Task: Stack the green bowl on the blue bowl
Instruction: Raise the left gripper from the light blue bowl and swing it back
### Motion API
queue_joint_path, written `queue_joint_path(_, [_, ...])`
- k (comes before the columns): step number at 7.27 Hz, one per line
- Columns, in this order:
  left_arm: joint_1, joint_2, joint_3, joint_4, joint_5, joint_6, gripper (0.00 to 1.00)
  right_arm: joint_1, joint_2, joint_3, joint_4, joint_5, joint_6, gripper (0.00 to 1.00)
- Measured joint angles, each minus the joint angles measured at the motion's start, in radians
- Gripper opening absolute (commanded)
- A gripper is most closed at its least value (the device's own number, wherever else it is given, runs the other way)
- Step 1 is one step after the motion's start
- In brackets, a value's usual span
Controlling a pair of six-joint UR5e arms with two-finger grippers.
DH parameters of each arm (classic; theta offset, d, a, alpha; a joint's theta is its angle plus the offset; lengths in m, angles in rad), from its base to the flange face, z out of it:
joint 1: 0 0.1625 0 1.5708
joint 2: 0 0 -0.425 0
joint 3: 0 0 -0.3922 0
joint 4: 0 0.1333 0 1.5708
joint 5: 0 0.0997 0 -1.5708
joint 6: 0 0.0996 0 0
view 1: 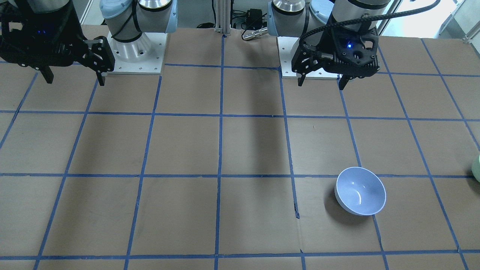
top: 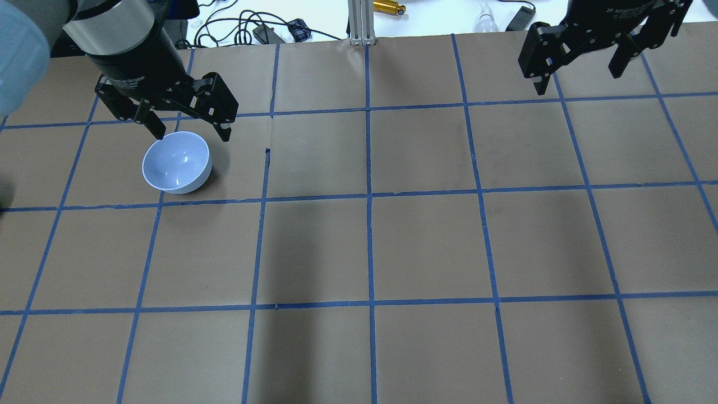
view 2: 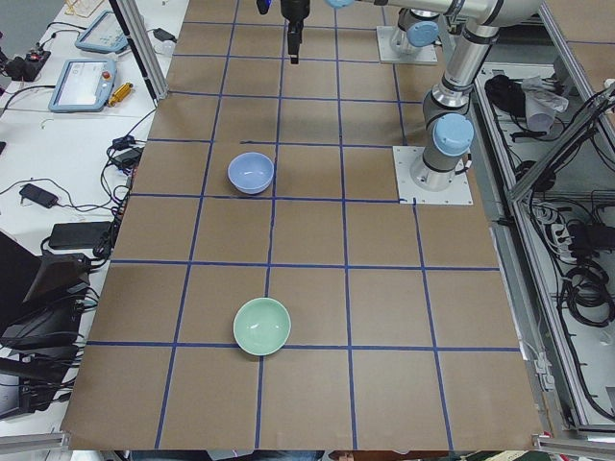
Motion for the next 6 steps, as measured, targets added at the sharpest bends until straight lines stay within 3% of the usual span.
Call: queue_joint_path(6, [0.012,0.005,-0.024,-0.009,0.002,0.033,1.00,0.000,0.000,0.000,0.000,0.000,0.000,1.00])
